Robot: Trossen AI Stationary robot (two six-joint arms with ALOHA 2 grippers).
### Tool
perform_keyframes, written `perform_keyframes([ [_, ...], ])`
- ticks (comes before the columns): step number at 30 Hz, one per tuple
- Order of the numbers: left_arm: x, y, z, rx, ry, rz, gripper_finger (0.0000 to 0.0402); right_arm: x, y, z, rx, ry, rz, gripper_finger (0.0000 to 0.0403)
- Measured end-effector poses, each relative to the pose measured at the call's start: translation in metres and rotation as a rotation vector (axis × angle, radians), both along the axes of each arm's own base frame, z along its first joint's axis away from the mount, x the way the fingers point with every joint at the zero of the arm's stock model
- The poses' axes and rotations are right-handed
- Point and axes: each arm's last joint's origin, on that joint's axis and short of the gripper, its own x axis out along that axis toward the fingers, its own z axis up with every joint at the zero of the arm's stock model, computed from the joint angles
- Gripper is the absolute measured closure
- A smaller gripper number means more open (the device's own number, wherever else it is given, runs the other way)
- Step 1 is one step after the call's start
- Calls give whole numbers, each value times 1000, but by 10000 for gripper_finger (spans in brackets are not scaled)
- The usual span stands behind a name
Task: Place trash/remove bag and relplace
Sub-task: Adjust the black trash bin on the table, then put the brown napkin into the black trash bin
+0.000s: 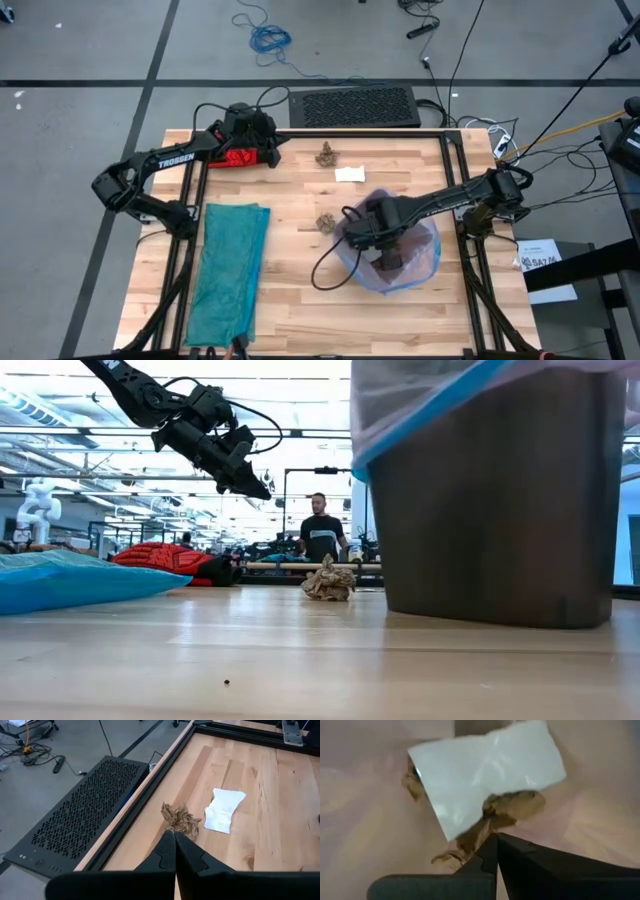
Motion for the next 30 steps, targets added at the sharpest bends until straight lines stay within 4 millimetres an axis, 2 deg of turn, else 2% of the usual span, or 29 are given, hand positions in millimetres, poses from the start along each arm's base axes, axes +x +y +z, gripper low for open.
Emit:
perform_keyframes([
  [6,1,0,0,2,-2,-3,402,-6,-3,2,-25,46,-16,403],
  [10,2,1,4,30,-29,-2,402,-9,-4,15,3,-39,-27,403],
  [14,4,3,4,54,-53,-3,402,-13,-4,41,37,-165,-57,403],
  [20,12,10,-7,40,-42,-10,402,-18,-5,89,91,-354,-96,403],
  [25,34,20,-16,-7,-29,-93,402,-22,-8,121,82,-504,-160,390],
  [30,60,25,-29,23,59,-191,385,-25,-9,138,80,-578,-189,341],
])
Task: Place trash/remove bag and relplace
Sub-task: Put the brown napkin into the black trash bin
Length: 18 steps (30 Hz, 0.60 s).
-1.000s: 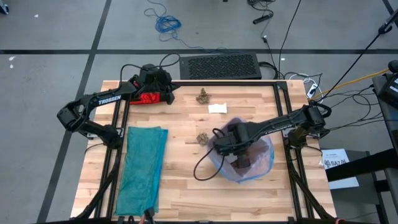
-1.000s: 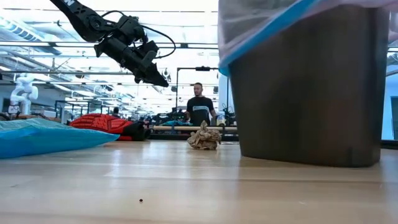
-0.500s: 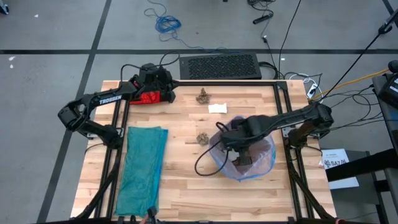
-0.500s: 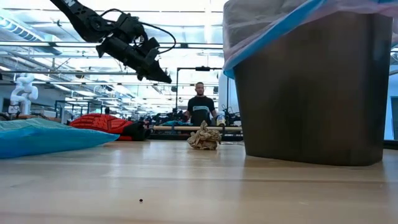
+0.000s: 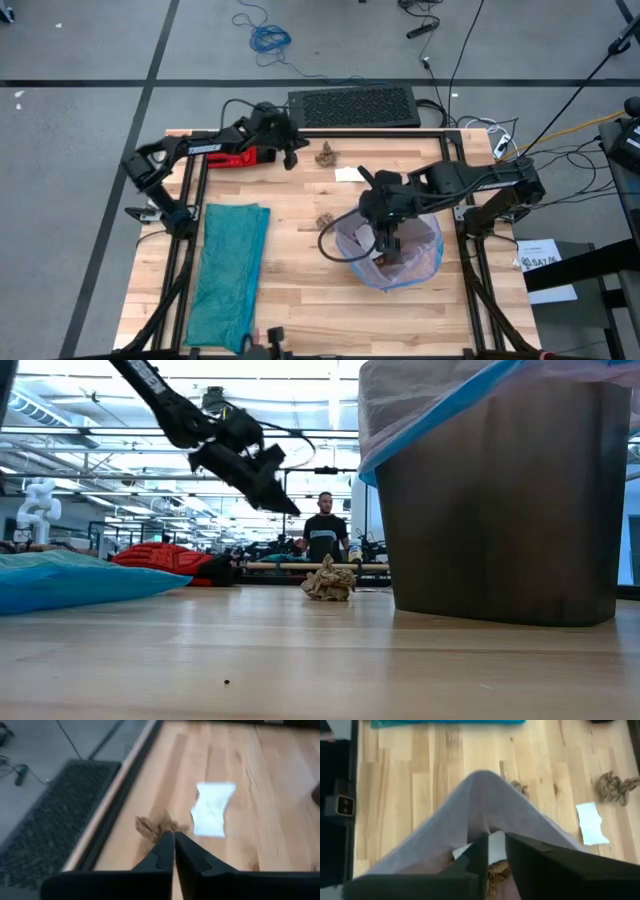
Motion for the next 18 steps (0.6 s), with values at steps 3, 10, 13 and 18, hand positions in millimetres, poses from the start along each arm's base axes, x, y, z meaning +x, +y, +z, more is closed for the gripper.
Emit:
perform_keyframes([
  [3,11,0,-8,-14,61,-40,350,1,0,2,2,-16,4,305],
  [10,27,-4,-21,-48,111,-75,250,1,0,2,2,-22,6,235],
  [13,31,-6,-28,-50,143,-66,224,1,0,2,3,-22,6,219],
  [18,41,0,-40,-50,179,-45,212,3,1,3,6,-35,7,209],
])
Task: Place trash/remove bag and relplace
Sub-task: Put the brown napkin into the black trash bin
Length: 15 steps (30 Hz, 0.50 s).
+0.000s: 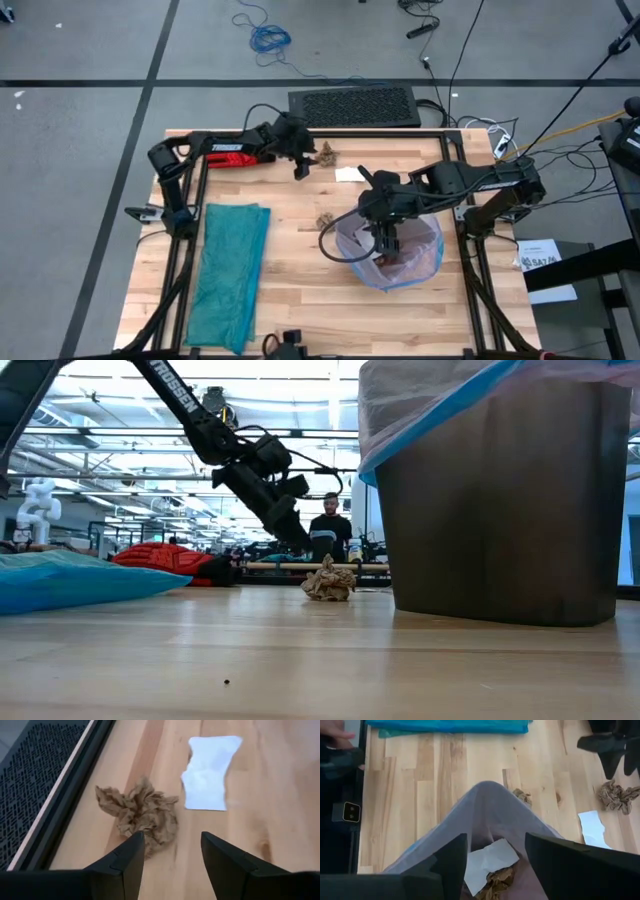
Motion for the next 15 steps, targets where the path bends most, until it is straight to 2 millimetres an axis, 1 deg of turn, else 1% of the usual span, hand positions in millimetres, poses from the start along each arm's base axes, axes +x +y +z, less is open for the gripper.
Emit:
perform_keyframes([
  [4,9,6,-10,-7,26,14,212,0,0,0,1,-1,0,209],
  [9,18,13,-15,2,46,31,211,0,0,0,0,-2,1,209],
  [15,25,18,-33,-23,91,36,211,1,0,0,1,-5,1,209],
])
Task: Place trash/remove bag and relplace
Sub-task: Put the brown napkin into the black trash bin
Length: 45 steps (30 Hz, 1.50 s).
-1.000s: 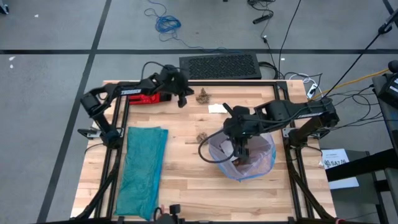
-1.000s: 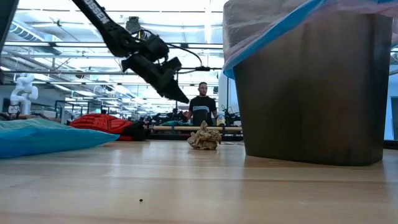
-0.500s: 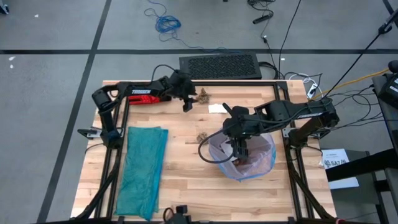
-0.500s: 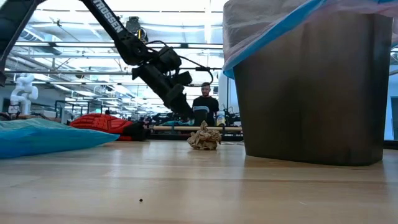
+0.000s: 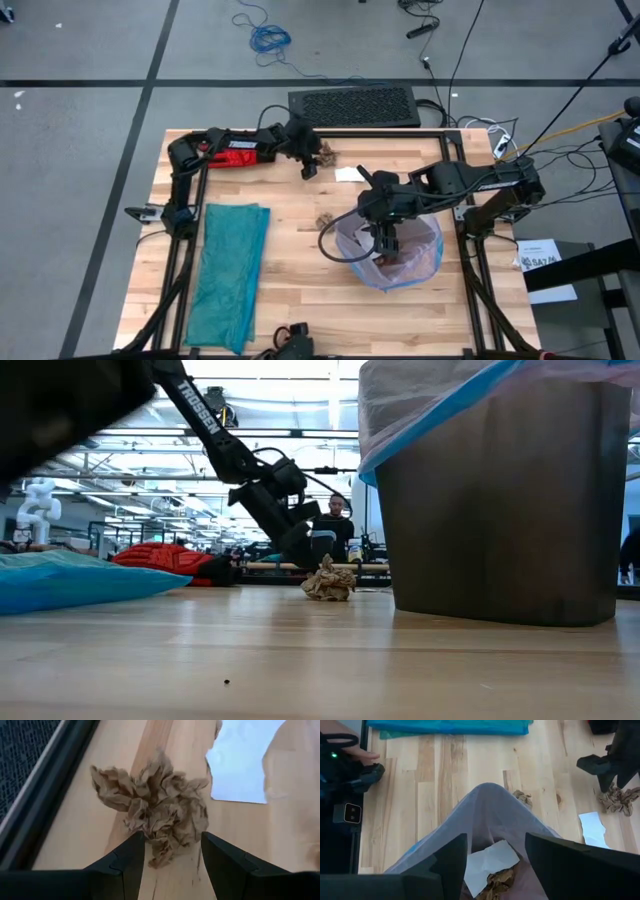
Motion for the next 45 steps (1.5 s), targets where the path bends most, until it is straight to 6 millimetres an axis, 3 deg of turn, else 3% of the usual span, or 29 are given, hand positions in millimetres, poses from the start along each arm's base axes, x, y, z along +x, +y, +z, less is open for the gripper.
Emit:
perform_keyframes([
  [4,3,4,-2,42,48,48,217,0,0,0,1,-1,1,209],
  [7,4,5,-1,61,55,62,244,0,0,0,1,-1,1,209],
  [14,9,-5,5,59,47,37,388,0,0,0,4,0,2,209],
  [23,-1,-10,31,65,62,39,400,0,0,0,3,5,2,209],
  [29,-17,-21,73,95,41,27,401,-1,0,-1,0,10,5,209],
  [34,-31,-38,121,135,-58,5,401,-3,-1,-2,-13,36,-25,209],
  [40,-49,-73,181,68,-299,-145,401,-19,-12,-1,-128,100,-173,209],
  [45,-49,-115,214,0,-486,-360,401,-35,-21,12,-141,47,-233,209],
])
